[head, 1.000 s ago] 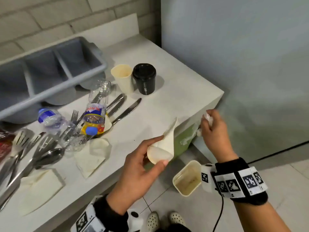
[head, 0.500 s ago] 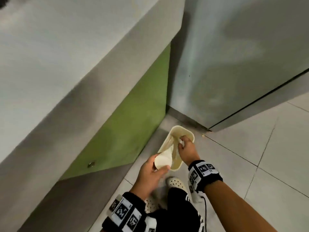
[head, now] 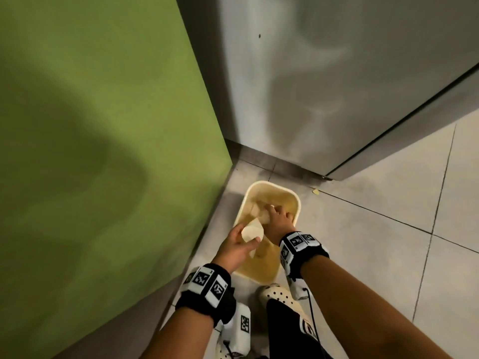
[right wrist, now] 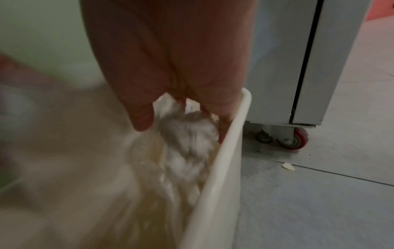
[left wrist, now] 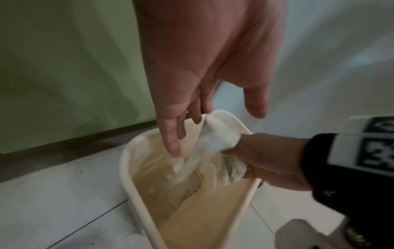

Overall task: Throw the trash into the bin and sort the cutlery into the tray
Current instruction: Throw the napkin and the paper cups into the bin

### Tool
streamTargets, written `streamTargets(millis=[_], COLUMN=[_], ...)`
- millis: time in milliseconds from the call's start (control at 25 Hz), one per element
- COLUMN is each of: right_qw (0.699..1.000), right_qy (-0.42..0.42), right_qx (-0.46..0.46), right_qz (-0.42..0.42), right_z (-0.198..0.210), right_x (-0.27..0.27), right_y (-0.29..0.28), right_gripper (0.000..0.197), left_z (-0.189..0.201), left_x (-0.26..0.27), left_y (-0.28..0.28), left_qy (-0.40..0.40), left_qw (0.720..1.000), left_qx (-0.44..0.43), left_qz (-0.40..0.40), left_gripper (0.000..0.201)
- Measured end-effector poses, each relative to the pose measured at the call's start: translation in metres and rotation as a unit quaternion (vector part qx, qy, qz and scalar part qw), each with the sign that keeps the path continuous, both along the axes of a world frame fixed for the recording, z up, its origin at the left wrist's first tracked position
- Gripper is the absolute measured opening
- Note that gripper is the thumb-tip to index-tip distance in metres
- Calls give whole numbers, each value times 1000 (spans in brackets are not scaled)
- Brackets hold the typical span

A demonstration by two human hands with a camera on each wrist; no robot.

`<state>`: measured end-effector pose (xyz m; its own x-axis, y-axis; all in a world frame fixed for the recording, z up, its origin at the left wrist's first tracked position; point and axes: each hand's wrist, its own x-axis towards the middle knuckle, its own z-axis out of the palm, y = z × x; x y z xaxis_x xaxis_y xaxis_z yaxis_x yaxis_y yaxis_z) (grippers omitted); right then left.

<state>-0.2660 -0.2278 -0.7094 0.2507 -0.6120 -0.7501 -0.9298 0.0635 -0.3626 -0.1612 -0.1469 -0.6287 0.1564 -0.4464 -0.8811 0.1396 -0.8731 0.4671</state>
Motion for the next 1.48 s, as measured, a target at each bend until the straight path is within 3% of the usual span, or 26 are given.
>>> streamTargets(millis=[80,200,360,520,640,760,880,1080,1160,1240,1360,1480], right_qw=[1000,996,993,996,996,987,965,875,840,816,803,795], right_qy=[-13,-81,-104,-82,-86,-151,-223,-396,-443,-475,-490,-479], right_qx=[7,5,4,9,1,-35,-87,-165,-191,-214,-227,-257], right_qz=[-4,-29,-60,-43,-6,42,106,226,246,251,253,270], right_z=[-1,14,78,174,258,349,439,586,630,661,693,705], right_x=[-4,-8,-18,-30,-37,-30,-13,28,51,77,128,183], right_y=[-4,-7,8,30,43,45,47,41,37,35,34,35], right_gripper=[69,63,49,42,39,32,31,30,31,26,27,34], left_z=[-3,10,73,183,290,400,484,612,646,669,687,688], left_x=[3,9,10,3,-4,-4,2,31,51,74,122,176], left_y=[2,10,20,19,25,40,60,106,123,134,136,119], left_qy=[-12,-57,-69,-58,-38,-30,-60,-133,-195,-267,-355,-482], left_qw=[1000,998,998,998,996,991,980,938,912,884,841,810], left_qx=[5,12,-3,-31,-72,-128,-187,-298,-322,-330,-324,-244], left_qz=[-10,18,-10,11,28,30,20,118,164,197,249,229], left_gripper=[65,49,37,33,35,35,34,20,18,19,16,28])
